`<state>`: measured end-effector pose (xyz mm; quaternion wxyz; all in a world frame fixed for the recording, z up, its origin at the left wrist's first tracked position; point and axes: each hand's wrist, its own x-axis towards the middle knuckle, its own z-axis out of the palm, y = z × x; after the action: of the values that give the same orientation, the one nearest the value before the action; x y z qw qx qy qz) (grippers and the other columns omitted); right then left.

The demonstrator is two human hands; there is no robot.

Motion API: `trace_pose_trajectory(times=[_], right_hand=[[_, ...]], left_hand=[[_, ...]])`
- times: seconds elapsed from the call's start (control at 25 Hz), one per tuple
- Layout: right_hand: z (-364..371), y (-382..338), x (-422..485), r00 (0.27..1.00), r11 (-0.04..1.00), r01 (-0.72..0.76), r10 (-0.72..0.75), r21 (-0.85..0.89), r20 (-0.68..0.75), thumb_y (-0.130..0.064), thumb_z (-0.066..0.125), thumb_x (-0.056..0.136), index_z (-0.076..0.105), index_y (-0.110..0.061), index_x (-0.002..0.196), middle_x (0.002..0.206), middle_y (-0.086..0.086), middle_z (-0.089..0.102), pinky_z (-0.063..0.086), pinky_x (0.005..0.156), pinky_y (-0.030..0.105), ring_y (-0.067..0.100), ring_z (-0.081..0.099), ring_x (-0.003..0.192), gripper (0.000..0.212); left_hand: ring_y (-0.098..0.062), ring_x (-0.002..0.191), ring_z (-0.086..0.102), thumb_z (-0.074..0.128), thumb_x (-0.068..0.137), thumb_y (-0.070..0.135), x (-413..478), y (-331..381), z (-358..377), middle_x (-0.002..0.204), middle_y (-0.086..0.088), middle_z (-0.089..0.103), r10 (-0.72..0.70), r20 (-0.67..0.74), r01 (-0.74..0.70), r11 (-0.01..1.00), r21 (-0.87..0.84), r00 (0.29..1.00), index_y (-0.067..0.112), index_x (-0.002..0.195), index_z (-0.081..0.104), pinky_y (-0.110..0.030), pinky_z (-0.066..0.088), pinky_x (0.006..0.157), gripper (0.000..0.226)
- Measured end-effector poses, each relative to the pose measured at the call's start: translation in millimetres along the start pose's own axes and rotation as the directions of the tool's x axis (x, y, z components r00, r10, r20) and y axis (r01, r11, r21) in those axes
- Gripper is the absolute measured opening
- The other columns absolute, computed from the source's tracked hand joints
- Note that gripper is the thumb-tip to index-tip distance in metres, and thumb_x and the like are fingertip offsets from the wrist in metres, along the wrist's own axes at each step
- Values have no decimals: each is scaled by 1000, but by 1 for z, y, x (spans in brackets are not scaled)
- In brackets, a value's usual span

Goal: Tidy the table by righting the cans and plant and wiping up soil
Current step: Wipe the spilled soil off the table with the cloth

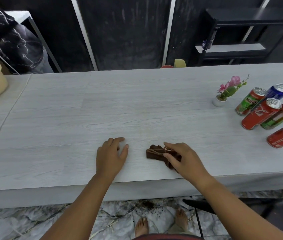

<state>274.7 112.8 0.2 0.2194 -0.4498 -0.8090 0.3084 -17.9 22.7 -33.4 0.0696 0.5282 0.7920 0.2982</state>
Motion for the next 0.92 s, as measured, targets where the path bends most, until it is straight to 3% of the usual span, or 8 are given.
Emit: trace_pose_trajectory(times=[0.12,0.24,0.32,0.4,0.56,0.76,0.92], right_hand=[[-11,7,-23,981,995,-96,101,32,-168,-46,77,96,65,-43,141,122,-29,64,42,98,12,-3,55,121,47],[-12,14,-43,992,996,-90,90,0,-88,-49,78,94,62,-45,145,133,-28,62,40,108,18,-1,51,128,54],[-5,16,-47,998,995,-46,41,-88,-52,-41,81,94,67,-38,145,138,-16,66,46,110,37,12,56,126,53],[3,14,-44,997,987,-27,15,-160,-76,-31,84,93,73,-30,138,129,-8,71,52,101,45,19,60,116,46],[11,15,-37,994,979,-67,50,-190,-95,-18,78,97,78,-25,131,110,-7,69,53,92,38,18,56,103,34],[12,16,-50,994,990,-62,50,-128,-93,-15,76,99,79,-22,128,101,-9,61,45,89,25,14,50,101,30],[5,21,-78,999,993,-39,35,-113,-35,-18,72,102,77,-24,130,101,-11,58,40,88,16,11,48,101,29]], left_hand=[[-3,95,60,67,99,55,5,22,5,120,24,60,103,276,-49,980,-195,956,46,148,57,-24,52,86,51],[4,110,55,69,97,58,13,42,13,137,31,56,254,429,-144,952,-271,867,55,152,50,-22,47,97,59],[0,113,53,72,98,49,15,51,21,133,25,62,329,412,-235,936,-262,850,49,146,61,-31,47,103,49],[-7,111,54,76,98,42,12,54,26,122,20,68,339,348,-260,931,-255,874,42,135,72,-35,49,101,38],[-9,103,53,80,95,41,0,54,31,107,20,69,306,285,-246,943,-226,908,36,124,79,-35,49,96,30],[-15,101,55,80,95,41,-28,59,27,104,17,68,270,277,-225,957,-185,922,32,120,81,-40,46,94,27],[-11,100,52,78,96,44,-65,66,25,101,22,64,269,263,-229,958,-170,927,34,117,79,-37,43,89,23]])
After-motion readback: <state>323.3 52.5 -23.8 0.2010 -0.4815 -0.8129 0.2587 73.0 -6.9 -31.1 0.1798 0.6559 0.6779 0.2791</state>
